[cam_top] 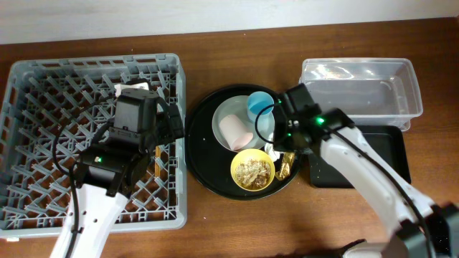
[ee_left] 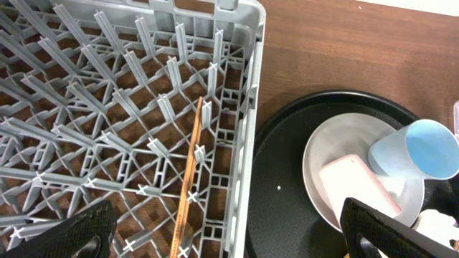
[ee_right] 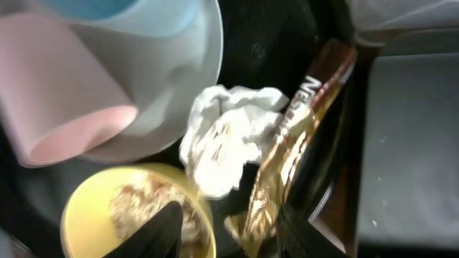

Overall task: Sort waste into correct bins and load items into the dishwasher rack
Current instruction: 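Reach the right gripper to the white tissue on the tray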

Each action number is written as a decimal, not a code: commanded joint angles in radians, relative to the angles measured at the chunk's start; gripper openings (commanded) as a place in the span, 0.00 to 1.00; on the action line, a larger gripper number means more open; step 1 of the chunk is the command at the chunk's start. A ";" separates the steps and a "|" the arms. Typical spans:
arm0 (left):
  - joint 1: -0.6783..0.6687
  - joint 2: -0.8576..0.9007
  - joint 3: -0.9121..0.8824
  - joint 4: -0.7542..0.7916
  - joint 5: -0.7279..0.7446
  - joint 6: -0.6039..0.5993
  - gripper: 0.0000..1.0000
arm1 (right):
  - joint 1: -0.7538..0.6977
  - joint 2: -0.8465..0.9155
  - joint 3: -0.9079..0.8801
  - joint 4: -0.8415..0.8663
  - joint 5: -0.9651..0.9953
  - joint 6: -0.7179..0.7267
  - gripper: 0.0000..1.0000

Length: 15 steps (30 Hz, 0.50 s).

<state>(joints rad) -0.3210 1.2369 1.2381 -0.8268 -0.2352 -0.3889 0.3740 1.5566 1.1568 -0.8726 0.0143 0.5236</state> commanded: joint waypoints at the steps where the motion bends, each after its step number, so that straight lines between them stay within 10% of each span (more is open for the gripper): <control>1: 0.003 -0.008 0.010 -0.001 0.004 0.002 0.99 | 0.006 0.095 -0.011 0.032 0.023 0.013 0.44; 11: 0.003 -0.008 0.010 -0.001 0.004 0.002 0.99 | 0.019 0.254 -0.014 0.115 -0.014 0.013 0.43; 15: 0.003 -0.008 0.010 -0.001 0.004 0.002 0.99 | 0.048 0.263 -0.014 0.132 -0.013 0.013 0.25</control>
<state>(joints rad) -0.3210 1.2369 1.2381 -0.8268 -0.2352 -0.3889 0.3920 1.8099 1.1534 -0.7464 0.0025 0.5293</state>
